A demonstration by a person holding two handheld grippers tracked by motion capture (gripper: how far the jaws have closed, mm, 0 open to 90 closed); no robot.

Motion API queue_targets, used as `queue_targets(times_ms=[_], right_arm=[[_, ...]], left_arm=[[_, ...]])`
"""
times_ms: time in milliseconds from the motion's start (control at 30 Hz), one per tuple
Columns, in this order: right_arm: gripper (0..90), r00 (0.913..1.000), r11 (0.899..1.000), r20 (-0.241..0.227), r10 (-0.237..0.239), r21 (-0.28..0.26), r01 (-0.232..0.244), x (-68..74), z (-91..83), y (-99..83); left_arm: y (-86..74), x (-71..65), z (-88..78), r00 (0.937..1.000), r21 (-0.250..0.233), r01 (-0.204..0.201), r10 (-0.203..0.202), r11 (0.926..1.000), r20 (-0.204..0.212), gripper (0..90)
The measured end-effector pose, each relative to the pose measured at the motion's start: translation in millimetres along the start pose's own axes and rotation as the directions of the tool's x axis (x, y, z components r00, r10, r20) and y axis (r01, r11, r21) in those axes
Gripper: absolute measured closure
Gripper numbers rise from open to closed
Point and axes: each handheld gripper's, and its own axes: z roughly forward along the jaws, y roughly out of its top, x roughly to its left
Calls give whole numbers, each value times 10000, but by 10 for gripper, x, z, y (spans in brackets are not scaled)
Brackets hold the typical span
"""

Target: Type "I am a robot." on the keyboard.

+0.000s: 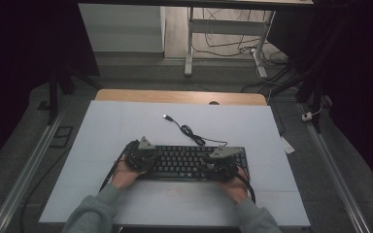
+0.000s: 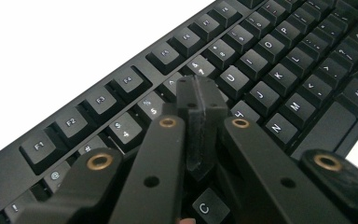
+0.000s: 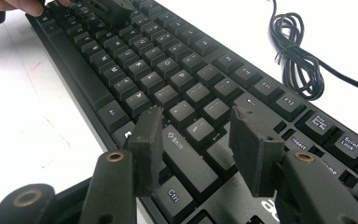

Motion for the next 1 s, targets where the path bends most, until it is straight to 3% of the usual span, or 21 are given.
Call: queue_targets(times_ms=[333,567,700,833,1000], right_arm=[[546,10000,10000,14,-53,-24,53,4,-5,5],[545,10000,10000,79,-26,-24,26,0,-22,7],[544,10000,10000,93,9,-62,-8,-8,-25,3],[542,9999,10000,121,22,-61,-21,-14,-29,1],[541,9999,10000,168,32,-53,-31,-26,-42,0]], left_arm=[[-12,13,17,10000,48,-36,36,10000,-30,893],[-2,48,-161,9998,-827,204,-209,9964,-47,882],[-20,99,-280,9984,-1173,554,-557,9916,10,738],[-49,147,-374,9958,-1185,898,-909,9889,-45,524],[-140,210,-481,9903,-1166,1353,-1379,9839,-144,413]])
